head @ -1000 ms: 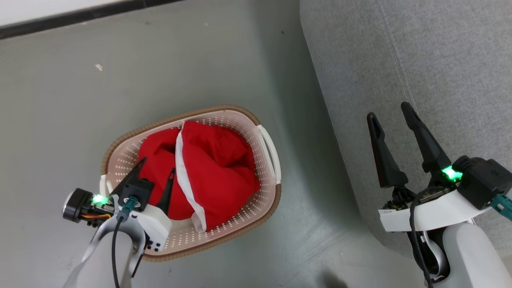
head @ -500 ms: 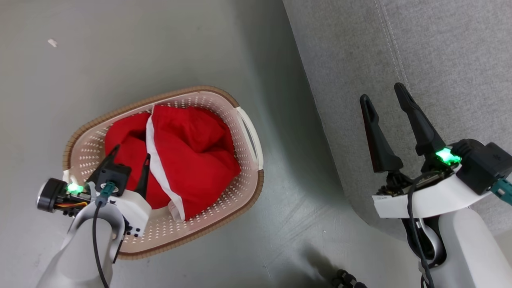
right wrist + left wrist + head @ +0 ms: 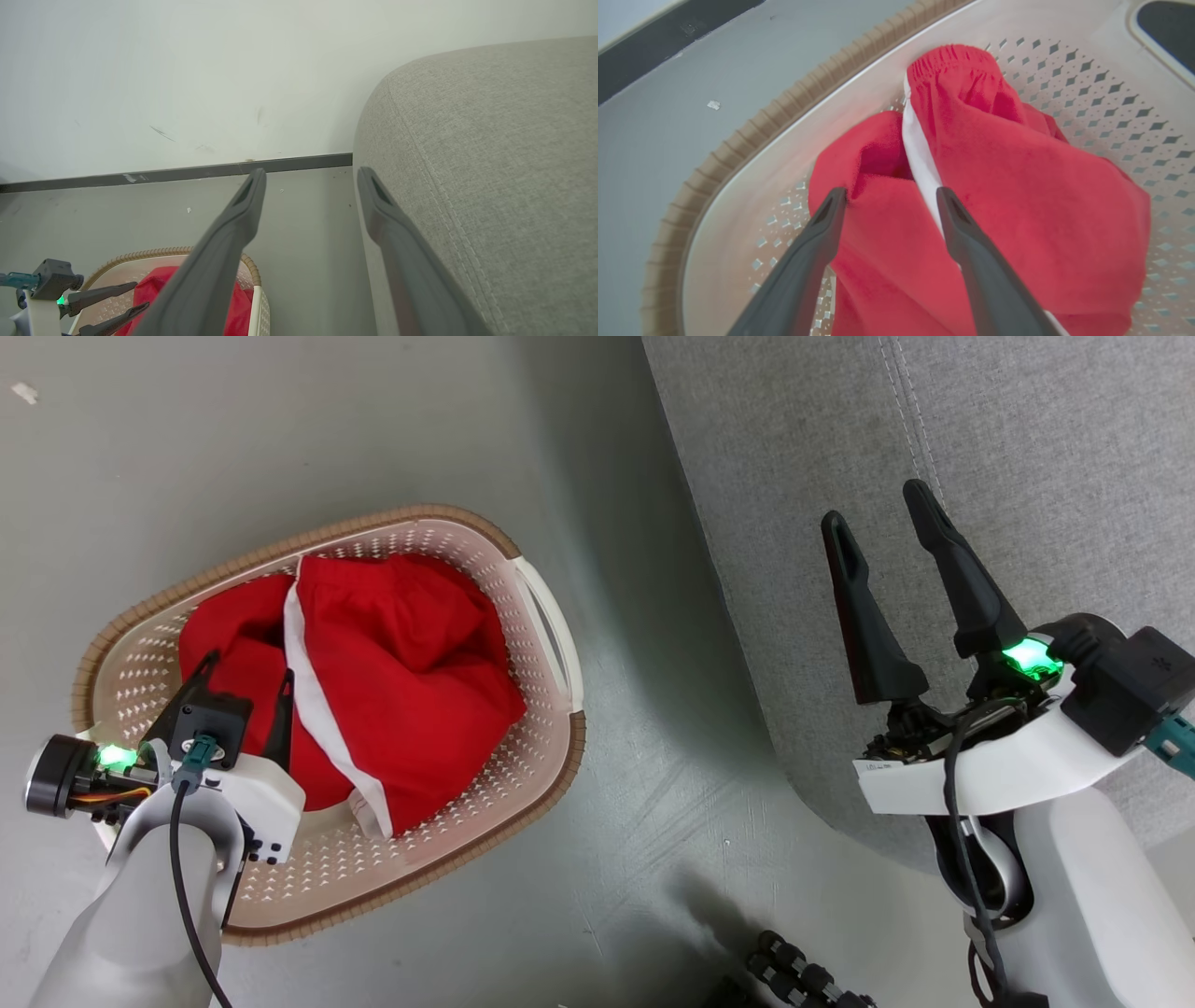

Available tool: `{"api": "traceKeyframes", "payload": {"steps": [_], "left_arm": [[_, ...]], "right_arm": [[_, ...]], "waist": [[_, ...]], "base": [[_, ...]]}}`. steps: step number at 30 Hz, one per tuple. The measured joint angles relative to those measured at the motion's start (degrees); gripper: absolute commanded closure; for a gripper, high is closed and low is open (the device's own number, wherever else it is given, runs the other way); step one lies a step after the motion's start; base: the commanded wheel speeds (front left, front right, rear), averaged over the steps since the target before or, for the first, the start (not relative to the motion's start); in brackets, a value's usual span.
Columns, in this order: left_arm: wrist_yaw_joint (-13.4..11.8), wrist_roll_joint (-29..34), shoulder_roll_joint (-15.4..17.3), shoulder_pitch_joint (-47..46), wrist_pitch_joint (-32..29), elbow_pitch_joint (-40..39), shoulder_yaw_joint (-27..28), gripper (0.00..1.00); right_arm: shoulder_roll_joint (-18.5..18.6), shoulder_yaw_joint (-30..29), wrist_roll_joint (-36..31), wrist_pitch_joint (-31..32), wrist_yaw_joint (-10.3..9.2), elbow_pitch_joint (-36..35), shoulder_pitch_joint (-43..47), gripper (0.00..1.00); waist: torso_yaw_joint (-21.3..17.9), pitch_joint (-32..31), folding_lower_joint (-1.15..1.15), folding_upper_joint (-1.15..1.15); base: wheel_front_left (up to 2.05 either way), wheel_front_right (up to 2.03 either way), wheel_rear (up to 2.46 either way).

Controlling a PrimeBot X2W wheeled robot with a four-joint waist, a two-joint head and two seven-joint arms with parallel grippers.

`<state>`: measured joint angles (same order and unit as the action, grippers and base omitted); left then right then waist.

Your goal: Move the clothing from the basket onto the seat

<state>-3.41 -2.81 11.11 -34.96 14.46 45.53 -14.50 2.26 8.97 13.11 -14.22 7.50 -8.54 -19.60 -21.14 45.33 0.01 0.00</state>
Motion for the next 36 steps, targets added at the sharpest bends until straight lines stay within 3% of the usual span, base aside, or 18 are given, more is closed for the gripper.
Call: {"api": "traceKeyframes", "payload": {"steps": [12, 13, 14, 18, 36], "left_arm": [[-2.07, 0.00, 1.34, -1.38, 0.00, 1.76, 1.09, 0.02], [-2.07, 0.00, 1.32, -1.38, 0.00, 1.86, 1.07, 0.15], [-2.07, 0.00, 1.30, -1.38, 0.00, 1.96, 1.02, 0.36], [-1.98, 0.04, 0.91, -1.44, 0.00, 2.45, 0.59, 1.00], [0.04, 0.38, -0.56, -2.54, -0.01, -2.03, -1.54, 1.00]], "right_arm": [[-0.01, 1.11, 1.14, -0.41, 0.00, 0.27, -1.53, 0.00], [-0.01, 1.16, 1.21, -0.41, 0.00, 0.33, -1.97, 0.00], [-0.01, 1.16, 1.31, -0.41, 0.00, 0.29, -2.20, 0.00], [-0.01, 1.27, 1.47, -0.41, 0.00, 0.62, -2.22, 0.00], [-0.01, 0.85, 1.45, -0.41, 0.00, 2.14, -3.28, 0.00]], "waist": [[-1.65, 2.02, 0.00, 0.00], [-1.74, 2.11, 0.00, 0.00], [-1.83, 2.20, 0.00, 0.00], [-2.11, 2.36, 0.00, 0.00], [-1.44, 1.53, 0.00, 0.00]], "base": [[0.00, 0.00, 0.00], [0.00, 0.00, 0.00], [0.00, 0.00, 0.00], [0.00, 0.00, 0.00], [0.00, 0.00, 0.00]]}}
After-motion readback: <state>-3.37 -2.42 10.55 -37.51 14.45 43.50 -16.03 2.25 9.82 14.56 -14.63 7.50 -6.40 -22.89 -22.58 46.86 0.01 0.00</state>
